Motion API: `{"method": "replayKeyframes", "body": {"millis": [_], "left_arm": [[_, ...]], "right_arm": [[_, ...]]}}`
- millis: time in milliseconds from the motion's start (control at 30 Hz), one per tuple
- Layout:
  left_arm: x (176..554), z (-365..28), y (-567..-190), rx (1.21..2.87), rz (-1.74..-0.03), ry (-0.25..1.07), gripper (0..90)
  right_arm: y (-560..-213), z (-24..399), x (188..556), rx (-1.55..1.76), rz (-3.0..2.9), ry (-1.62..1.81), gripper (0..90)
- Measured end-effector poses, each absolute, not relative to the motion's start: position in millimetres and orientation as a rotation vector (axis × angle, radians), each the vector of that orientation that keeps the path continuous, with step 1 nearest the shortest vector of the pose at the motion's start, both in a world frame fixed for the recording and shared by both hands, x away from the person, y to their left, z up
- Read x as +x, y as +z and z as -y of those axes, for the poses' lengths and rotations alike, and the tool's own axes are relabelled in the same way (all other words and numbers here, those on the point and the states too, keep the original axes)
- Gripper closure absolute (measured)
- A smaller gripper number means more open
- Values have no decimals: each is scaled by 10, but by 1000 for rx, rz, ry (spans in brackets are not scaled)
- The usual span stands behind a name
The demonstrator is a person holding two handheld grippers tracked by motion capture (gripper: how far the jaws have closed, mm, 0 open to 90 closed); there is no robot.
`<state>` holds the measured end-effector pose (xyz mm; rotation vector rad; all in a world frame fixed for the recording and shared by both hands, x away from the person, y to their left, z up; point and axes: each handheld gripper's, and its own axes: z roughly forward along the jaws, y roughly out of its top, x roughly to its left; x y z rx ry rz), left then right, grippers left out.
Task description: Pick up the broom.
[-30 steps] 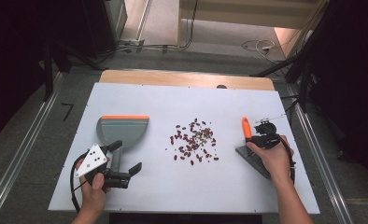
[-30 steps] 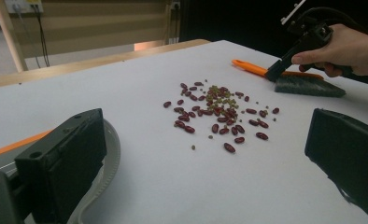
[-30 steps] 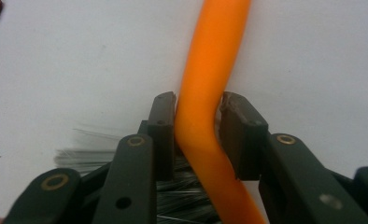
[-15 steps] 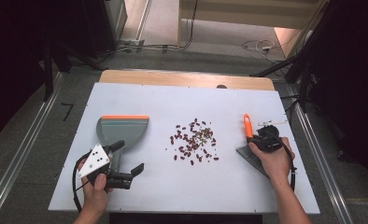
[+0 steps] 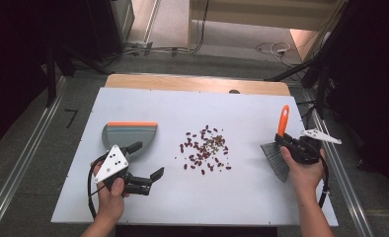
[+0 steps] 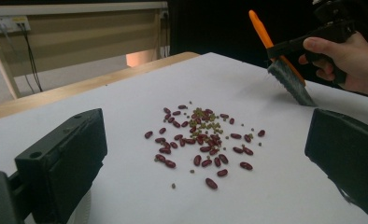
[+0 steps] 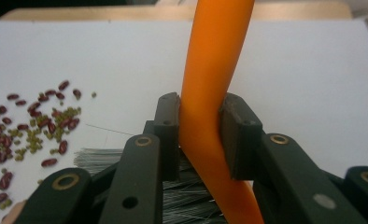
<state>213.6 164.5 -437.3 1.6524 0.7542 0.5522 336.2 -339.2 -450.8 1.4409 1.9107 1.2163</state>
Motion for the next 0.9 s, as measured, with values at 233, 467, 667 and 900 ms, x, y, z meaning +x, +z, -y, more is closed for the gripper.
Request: {"method": "replayKeyframes", "body": {"millis": [233, 467, 667, 900], "left_arm": [[2207, -1554, -4332, 1647, -739, 545, 0], [2256, -1468, -4370, 1655, -720, 523, 0], [2231, -1380, -4416, 1678, -698, 503, 1], [2248, -1296, -4460, 1695, -694, 486, 1]], "right_arm": [[-4417, 3495, 3276, 1390, -1808, 1433, 689], [-4240, 3417, 3132, 1254, -1731, 1499, 690], [-4116, 3190, 3062, 1182, -1747, 1557, 690], [-4089, 2963, 3046, 1163, -1760, 1598, 689]]}}
